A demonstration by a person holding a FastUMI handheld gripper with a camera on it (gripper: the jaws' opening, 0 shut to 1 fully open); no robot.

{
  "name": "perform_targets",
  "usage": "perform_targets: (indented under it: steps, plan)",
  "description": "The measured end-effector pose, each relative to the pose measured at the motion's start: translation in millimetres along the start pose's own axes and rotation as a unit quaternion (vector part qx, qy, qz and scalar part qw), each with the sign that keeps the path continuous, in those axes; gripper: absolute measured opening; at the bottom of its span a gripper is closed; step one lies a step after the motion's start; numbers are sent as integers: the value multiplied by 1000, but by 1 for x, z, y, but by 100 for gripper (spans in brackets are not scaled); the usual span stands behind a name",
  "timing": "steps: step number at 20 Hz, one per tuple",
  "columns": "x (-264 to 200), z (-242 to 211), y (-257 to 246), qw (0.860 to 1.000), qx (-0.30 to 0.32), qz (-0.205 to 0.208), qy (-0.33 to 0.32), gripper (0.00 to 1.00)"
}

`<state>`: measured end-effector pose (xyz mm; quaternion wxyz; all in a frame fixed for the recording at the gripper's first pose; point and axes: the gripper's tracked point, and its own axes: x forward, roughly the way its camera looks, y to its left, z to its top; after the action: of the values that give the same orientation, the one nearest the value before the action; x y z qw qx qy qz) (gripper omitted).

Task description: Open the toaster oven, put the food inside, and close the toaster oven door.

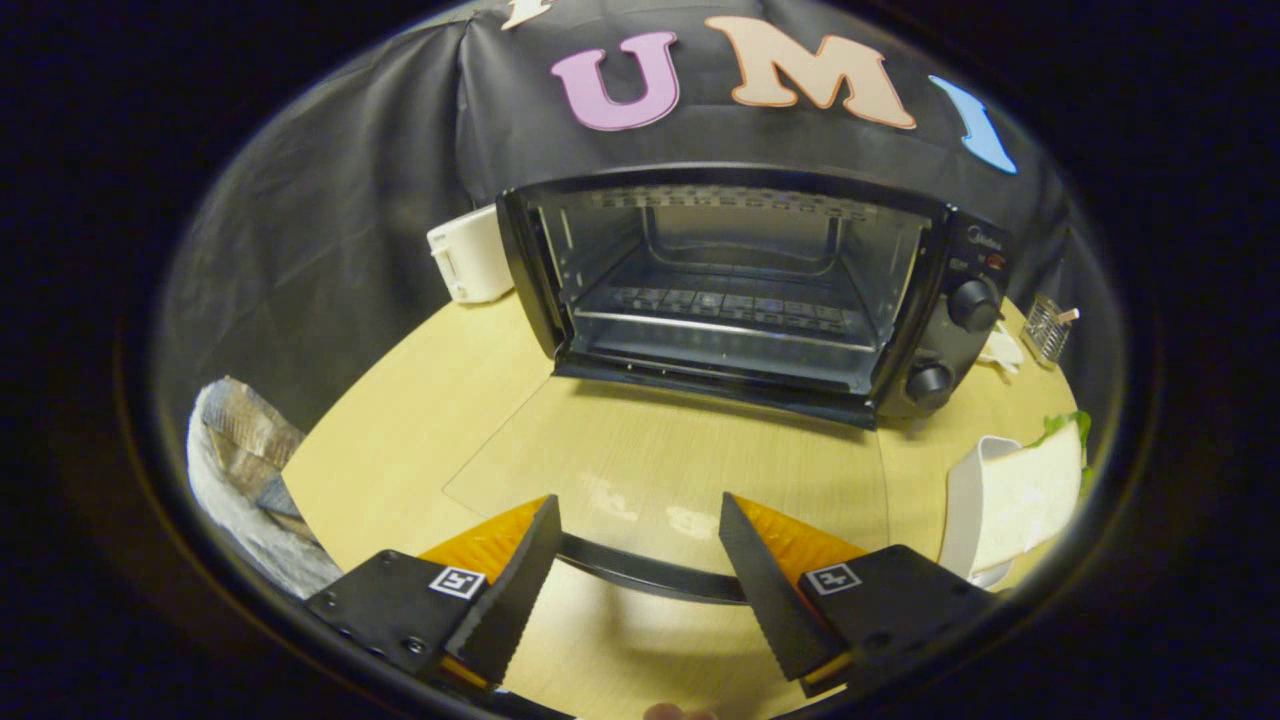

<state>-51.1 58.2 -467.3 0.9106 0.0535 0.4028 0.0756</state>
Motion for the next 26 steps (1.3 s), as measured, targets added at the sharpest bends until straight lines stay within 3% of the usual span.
perform_targets:
  steps: [4, 7, 10, 17, 26]
  plan:
    - [-37, 55, -43, 997, 19, -29, -75, 100]
    - [-71, 99, -99, 987, 42, -76, -139, 99]
    - [-98, 112, -156, 977, 72, -106, -171, 99]
    - [-133, 78, -280, 963, 122, -177, -164, 99]
    - [-113, 0, -312, 963, 203, -149, -100, 99]
